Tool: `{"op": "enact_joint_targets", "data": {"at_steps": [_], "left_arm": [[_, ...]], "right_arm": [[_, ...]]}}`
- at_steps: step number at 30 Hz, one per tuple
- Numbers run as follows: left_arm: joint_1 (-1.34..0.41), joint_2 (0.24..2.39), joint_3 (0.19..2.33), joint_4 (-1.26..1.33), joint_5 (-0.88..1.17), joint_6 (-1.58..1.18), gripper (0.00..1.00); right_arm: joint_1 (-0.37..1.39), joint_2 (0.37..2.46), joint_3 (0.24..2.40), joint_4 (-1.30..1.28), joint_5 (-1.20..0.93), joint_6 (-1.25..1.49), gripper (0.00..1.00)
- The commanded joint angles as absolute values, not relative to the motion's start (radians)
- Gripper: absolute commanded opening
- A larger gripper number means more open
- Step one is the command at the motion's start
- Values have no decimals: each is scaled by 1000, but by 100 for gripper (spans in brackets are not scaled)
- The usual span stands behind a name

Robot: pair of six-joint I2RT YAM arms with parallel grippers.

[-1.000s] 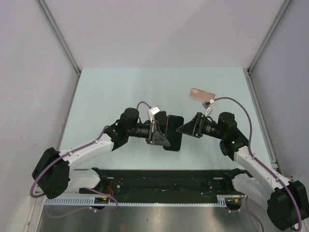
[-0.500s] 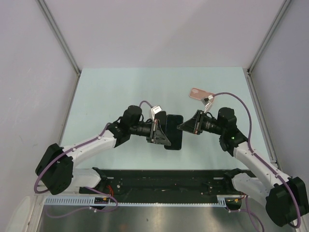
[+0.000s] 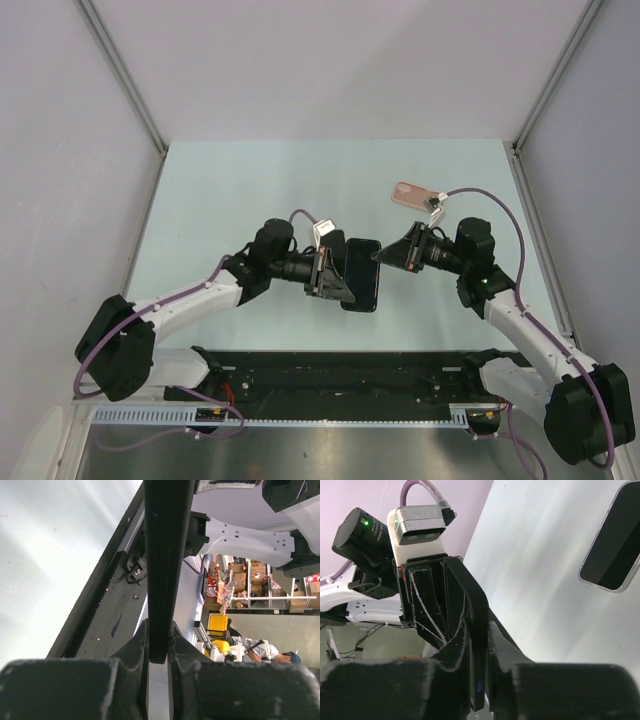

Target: Put the phone into the phone case

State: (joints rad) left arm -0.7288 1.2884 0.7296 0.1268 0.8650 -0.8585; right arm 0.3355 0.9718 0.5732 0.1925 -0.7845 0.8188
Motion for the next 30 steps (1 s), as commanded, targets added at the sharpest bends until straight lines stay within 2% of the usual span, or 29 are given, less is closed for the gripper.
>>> {"op": "enact_joint_targets", "data": {"at_steps": [1,2,3,4,6,11,16,25,30], "left_arm": [[-704,1255,742,169,891,-853,0],[-675,1250,747,144,890,-841,0],[-654,1240,750,117,885,-810,0],[-631,1236,761,51,884,-790,0],[-537,1230,787,-35,868,-715,0],[-335,1319,865,-294,813,-526,0],[-261,1505,998,-455,735,-362,0],[-187,1787,1166,-534,808,-276,0],[-187,1867,1135,-503,862,-307,0]], "right_arm": [[333,988,614,224,-801,821,36],[331,973,615,210,-795,804,47],[330,959,614,183,-792,790,65],[330,944,615,166,-784,773,72],[330,887,614,95,-735,720,100],[310,799,614,-44,-632,638,100],[236,787,615,-162,-610,643,100],[213,788,615,-238,-646,568,100],[213,778,614,-239,-641,569,100]]}}
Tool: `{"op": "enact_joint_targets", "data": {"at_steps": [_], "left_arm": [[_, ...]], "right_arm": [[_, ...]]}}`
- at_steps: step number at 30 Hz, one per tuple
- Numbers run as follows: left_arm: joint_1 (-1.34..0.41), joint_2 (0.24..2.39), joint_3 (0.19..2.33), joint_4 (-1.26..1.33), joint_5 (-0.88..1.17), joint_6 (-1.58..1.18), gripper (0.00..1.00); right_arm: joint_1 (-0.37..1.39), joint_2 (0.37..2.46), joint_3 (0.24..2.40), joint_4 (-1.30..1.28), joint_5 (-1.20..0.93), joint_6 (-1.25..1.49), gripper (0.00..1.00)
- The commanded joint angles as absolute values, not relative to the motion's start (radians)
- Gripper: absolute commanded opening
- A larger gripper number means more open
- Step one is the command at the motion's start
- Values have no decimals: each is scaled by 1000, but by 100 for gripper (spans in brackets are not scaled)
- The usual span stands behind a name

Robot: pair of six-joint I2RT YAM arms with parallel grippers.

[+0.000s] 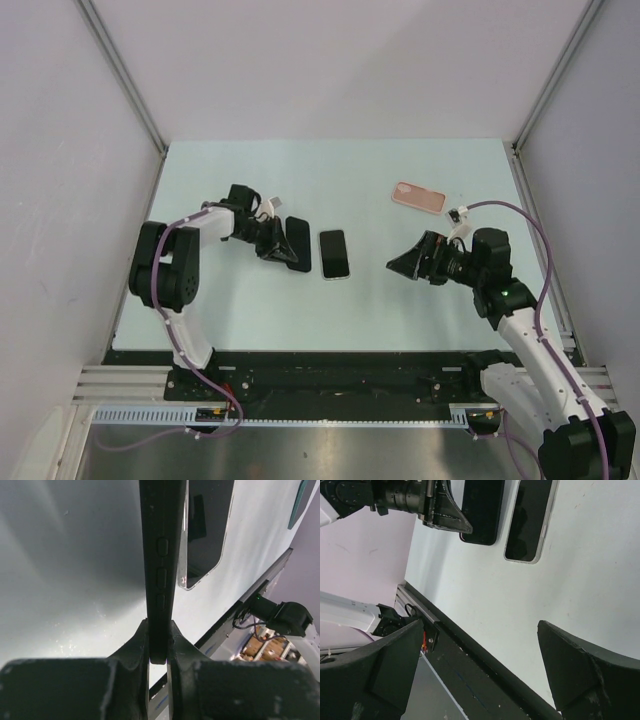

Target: Put the phone into the phone case

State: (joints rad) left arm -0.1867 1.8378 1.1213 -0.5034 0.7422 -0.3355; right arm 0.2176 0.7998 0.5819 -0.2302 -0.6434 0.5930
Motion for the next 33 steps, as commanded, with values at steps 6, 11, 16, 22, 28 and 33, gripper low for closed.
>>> {"op": "enact_joint_targets", "data": {"at_steps": [6,11,16,22,28,33], "left_arm": [[-189,1867,1062,-465,854,-336,4],[-190,1896,1054,-491,779,-345,27],[-190,1844,1065,-557,652,-342,53],[-190,1793,1072,-584,592,-347,63],[-190,1692,1080,-614,491,-360,85],[-190,1566,1066,-630,368,-361,100]], "right_arm": [[212,808,615,-221,-626,566,100],[213,842,615,-201,-579,587,99],[210,929,623,-241,-315,618,97],[210,1032,659,-155,-180,686,93],[204,1172,750,-147,42,635,93],[155,1345,886,-160,195,519,93]]}}
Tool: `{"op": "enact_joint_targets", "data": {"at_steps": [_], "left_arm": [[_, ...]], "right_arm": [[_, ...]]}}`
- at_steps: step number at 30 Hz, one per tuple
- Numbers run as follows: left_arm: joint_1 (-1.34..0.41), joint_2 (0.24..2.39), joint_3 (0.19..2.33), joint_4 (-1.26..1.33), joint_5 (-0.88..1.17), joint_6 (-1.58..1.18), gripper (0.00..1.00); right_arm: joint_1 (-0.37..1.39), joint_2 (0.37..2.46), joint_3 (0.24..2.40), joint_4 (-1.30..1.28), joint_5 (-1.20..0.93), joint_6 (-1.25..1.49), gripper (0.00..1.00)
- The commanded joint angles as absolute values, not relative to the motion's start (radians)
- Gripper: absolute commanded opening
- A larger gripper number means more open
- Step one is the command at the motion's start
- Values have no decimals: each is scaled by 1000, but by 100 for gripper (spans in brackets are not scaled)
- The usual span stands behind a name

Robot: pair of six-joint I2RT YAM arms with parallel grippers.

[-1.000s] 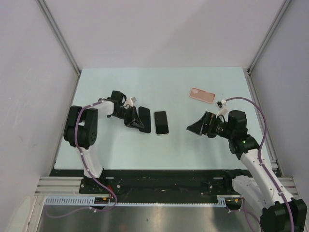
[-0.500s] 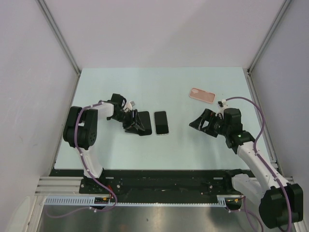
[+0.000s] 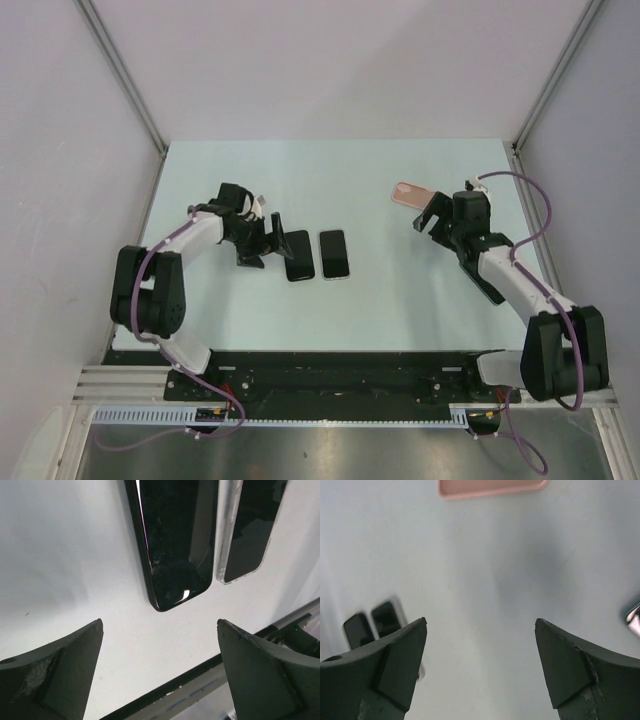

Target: Put the phone into the phone case

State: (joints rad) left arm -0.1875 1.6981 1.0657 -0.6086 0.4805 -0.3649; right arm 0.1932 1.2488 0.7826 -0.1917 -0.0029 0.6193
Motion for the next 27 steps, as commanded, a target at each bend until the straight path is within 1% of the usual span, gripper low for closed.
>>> {"op": "enact_joint_targets", "data": {"at_steps": [1,6,10,12,13,15,16,17,20,24,25,27], "left_arm": [[-192,1521,1062,-629,358,-354,100],[-193,1402,996,-594,341,-342,100],[-196,1345,968,-560,382,-351,100],[-195,1335,962,-537,414,-357,100],[-195,1335,960,-537,411,-362,100],[-195,1333,962,-551,399,-361,100],[-195,1332,960,-552,402,-354,100],[-195,1325,960,-560,400,-351,100],[-195,1305,957,-552,400,-353,100],[-195,1304,956,-551,408,-354,100],[-195,1307,957,-551,413,-354,100],[-195,1308,957,-551,414,-356,100]], "right_arm": [[144,1368,902,-152,198,500,93],[63,1505,994,-66,181,427,89],[28,1664,1090,-51,156,446,85],[23,1722,1130,-38,184,452,81],[23,1783,1165,-38,195,468,79],[21,1854,1221,-64,215,483,78],[18,1885,1276,-72,207,486,77],[20,1944,1301,-83,198,489,75],[18,2026,1383,-118,187,492,69],[17,2081,1457,-204,218,491,61],[17,2088,1466,-215,221,489,57],[17,2101,1491,-265,247,494,54]]}}
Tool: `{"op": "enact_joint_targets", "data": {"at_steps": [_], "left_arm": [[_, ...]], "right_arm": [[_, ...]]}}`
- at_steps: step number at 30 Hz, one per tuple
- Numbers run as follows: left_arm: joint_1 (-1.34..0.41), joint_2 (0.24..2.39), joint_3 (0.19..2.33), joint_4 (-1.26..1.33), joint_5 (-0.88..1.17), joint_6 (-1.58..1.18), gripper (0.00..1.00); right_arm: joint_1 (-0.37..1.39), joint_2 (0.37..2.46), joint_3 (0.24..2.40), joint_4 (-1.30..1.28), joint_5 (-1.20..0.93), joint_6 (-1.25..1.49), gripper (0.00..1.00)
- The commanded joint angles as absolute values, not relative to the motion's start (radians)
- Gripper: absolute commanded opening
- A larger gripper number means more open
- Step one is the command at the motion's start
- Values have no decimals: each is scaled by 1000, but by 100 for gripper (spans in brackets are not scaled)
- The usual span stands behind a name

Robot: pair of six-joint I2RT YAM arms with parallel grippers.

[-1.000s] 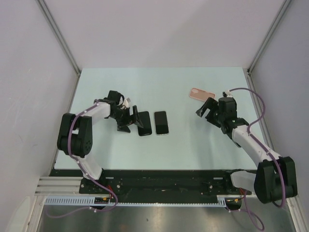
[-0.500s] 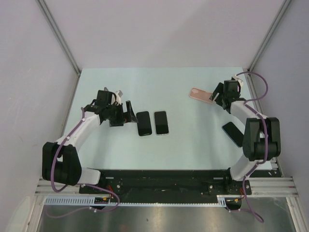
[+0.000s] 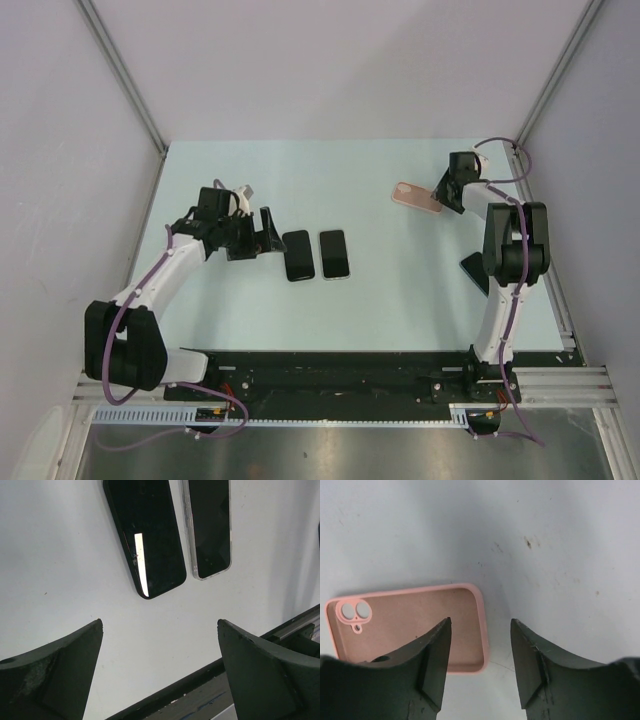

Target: Put the phone into the phone case

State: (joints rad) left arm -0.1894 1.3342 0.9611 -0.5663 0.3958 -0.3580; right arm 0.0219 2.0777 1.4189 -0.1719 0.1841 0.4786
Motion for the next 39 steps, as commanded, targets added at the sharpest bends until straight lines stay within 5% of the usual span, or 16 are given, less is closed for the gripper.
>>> {"op": "enact_joint_targets", "data": {"at_steps": [1,11,12,16,17,39], "left_arm": [[-195,1308,957,-551,417,-356,100],[-195,1309,948,-538,449,-362,100],[-195,1305,950,-537,448,-362,99],[-196,1307,948,-537,460,-360,100],[-195,1304,946,-535,463,-360,100],[-195,1276,930,-517,538,-365,100]], "right_arm": [[17,2108,1500,-281,250,494,52],[20,2152,1549,-386,242,499,44],[18,2154,1551,-391,244,502,41],[20,2135,1552,-423,242,523,2],[24,2119,1552,-443,247,526,0],[332,1589,1186,-848,416,1198,0]]}}
